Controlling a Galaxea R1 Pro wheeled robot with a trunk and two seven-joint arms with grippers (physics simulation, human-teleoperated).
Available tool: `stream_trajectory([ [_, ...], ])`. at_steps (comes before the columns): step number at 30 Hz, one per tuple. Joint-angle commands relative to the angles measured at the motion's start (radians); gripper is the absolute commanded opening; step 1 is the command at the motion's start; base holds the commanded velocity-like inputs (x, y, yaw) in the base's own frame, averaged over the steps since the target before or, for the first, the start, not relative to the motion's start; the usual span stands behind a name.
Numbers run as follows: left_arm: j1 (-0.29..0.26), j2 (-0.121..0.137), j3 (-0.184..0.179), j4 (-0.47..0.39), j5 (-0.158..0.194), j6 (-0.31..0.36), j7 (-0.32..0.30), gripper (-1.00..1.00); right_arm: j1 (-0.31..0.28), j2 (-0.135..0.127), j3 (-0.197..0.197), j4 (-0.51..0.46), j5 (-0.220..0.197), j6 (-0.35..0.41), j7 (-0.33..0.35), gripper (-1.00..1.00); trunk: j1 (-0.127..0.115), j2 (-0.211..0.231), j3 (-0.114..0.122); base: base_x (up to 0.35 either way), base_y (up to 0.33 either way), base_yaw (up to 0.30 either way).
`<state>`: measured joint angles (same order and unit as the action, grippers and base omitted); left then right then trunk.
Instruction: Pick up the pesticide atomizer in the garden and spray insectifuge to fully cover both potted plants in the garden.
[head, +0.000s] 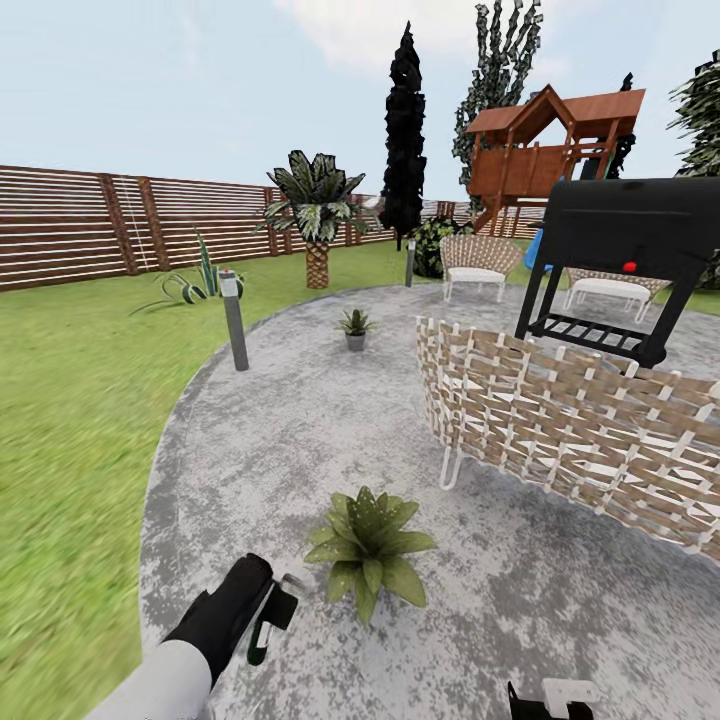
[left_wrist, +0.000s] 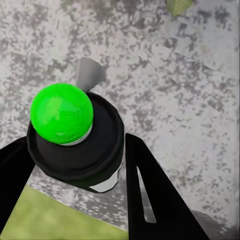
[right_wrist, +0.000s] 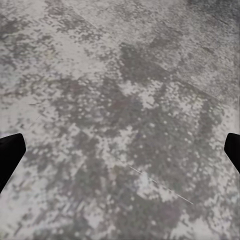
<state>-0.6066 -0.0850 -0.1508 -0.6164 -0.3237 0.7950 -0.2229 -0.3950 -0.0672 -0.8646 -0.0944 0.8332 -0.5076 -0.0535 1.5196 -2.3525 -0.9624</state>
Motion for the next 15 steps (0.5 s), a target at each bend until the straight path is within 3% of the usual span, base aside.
stream_trajectory([
  [1,-0.004,-0.003,-0.001,-0.003,-0.012,0.005,-0.008,-1.00,-0.001,0.000,-0.005,0.001,0.011,-0.003,-0.006,1.00,0.000,0.000,-0.001,0.000,0.000,0.000],
  [4,-0.010,-0.005,0.000,-0.003,-0.012,0.007,-0.007,-1.00,-0.001,0.000,-0.005,0.001,0.011,-0.003,-0.006,1.00,0.000,0.000,-0.001,0.000,0.000,0.000],
  [7,0.000,0.012,0.003,0.007,-0.016,0.005,-0.010,-1.00,-0.001,0.000,-0.005,0.001,0.011,-0.003,-0.006,1.00,0.000,0.000,-0.001,0.000,0.000,0.000],
  [9,0.006,0.056,0.003,0.010,-0.016,0.001,-0.011,-1.00,-0.001,0.000,-0.005,0.001,0.011,-0.003,-0.005,1.00,0.000,0.000,-0.001,0.000,0.000,0.000],
  [13,0.010,0.096,0.003,0.012,-0.015,-0.001,-0.012,-1.00,-0.001,0.000,-0.005,0.001,0.011,-0.003,-0.006,1.00,0.000,0.000,-0.001,0.000,0.000,0.000],
  [15,0.015,0.103,0.002,0.015,-0.014,-0.003,-0.012,-1.00,-0.001,0.000,-0.005,0.001,0.011,-0.003,-0.006,1.00,0.000,0.000,-0.001,0.000,0.000,0.000],
])
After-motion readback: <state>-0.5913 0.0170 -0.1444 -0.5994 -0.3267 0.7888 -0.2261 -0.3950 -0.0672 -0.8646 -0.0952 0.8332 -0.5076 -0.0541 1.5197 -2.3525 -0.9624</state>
